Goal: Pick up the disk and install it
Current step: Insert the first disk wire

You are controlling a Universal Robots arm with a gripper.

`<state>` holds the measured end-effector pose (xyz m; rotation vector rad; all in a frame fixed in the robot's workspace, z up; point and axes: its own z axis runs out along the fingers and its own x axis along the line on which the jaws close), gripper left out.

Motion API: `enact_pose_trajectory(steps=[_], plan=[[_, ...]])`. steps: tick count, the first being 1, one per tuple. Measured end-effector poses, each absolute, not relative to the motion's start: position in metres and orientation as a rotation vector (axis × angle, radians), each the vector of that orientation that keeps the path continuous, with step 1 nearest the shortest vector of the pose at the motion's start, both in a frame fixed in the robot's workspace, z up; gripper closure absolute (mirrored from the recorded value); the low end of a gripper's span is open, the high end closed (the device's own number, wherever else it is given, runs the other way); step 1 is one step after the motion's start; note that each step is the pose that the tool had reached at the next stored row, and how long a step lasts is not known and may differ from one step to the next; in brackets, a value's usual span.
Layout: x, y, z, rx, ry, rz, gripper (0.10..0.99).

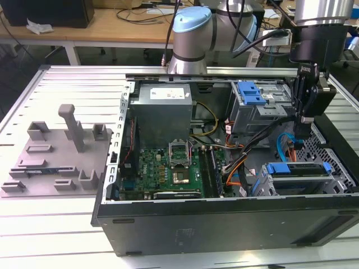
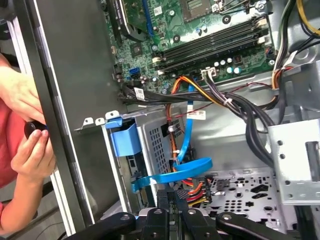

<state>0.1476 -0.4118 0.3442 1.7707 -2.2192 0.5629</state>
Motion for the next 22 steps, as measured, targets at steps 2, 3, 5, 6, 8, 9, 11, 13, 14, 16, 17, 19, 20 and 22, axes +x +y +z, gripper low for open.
enact_pose_trajectory(steps=[2,3,5,6,8,9,11,13,14,16,17,19,20,22], plan=[[0.148,-0.416,0.345,1.774,-2.221,0.559,0.918],[0.148,-0.418,0.345,1.775,-2.222,0.558,0.918],[0.149,-0.421,0.346,1.777,-2.222,0.556,0.918],[0.149,-0.423,0.347,1.778,-2.222,0.556,0.918],[0.150,-0.427,0.348,1.779,-2.222,0.555,0.918],[0.150,-0.428,0.349,1.780,-2.222,0.555,0.918],[0.151,-0.431,0.350,1.782,-2.222,0.554,0.918],[0.152,-0.435,0.350,1.784,-2.222,0.552,0.918],[0.152,-0.437,0.350,1.786,-2.223,0.550,0.918],[0.152,-0.440,0.350,1.796,-2.231,0.536,0.918],[0.151,-0.443,0.350,1.805,-2.238,0.523,0.918],[0.151,-0.446,0.350,1.814,-2.246,0.510,0.918],[0.151,-0.447,0.351,1.818,-2.249,0.504,0.918],[0.150,-0.450,0.351,1.824,-2.253,0.496,0.918]])
